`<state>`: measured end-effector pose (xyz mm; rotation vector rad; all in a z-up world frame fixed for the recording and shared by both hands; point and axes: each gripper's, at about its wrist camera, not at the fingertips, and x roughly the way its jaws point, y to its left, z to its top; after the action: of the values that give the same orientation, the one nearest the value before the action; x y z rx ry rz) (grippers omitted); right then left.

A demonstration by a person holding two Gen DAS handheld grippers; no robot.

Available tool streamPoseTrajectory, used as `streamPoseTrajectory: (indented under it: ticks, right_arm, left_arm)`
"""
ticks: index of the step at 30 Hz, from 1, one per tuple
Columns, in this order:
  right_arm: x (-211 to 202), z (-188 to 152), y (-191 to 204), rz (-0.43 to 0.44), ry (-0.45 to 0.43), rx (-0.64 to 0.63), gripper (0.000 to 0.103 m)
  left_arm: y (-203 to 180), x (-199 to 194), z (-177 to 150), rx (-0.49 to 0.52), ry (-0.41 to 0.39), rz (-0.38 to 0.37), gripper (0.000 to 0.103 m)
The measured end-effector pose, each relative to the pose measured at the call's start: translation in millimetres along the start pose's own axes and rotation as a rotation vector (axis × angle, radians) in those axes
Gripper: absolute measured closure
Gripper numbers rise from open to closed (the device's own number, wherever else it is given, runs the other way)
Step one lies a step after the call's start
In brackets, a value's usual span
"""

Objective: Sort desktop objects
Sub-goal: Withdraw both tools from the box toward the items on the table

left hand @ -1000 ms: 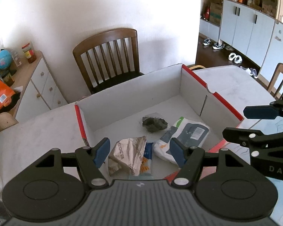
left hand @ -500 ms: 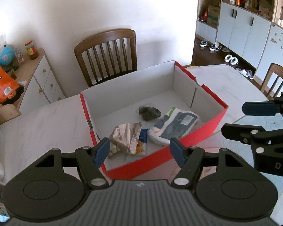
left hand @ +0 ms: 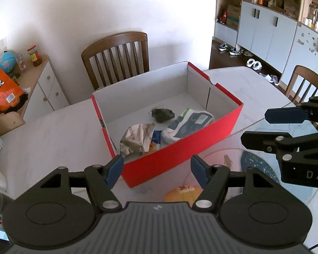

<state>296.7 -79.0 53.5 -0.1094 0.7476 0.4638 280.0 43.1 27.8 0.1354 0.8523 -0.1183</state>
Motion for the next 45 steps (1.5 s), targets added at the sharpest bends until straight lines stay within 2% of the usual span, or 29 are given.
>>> streamPoseTrajectory:
  ticks: [17, 37, 40, 42, 45]
  right_arm:
    - [-20, -38, 26, -0.038, 0.001, -0.052, 0.05]
    - [-26, -79, 34, -0.057, 0.014, 0.005, 0.046]
    - [-26, -86, 34, -0.061, 0.021, 0.014, 0.045]
    - [-27, -92, 33, -0.059, 0.024, 0.022, 0.041]
    - [-27, -100, 34, -0.059, 0.027, 0.022, 0.04]
  left_arm:
    - [2, -16, -43, -0.004, 0.015, -0.067, 0.034]
    - [-8, -20, -101, 0.04, 0.033, -0.124, 0.034]
    - [-9, -20, -108, 0.044, 0.028, -0.125, 0.027]
    - [-9, -20, -115, 0.048, 0.027, -0.132, 0.027]
    - [-11, -18, -124, 0.049, 0.036, -0.137, 0.026]
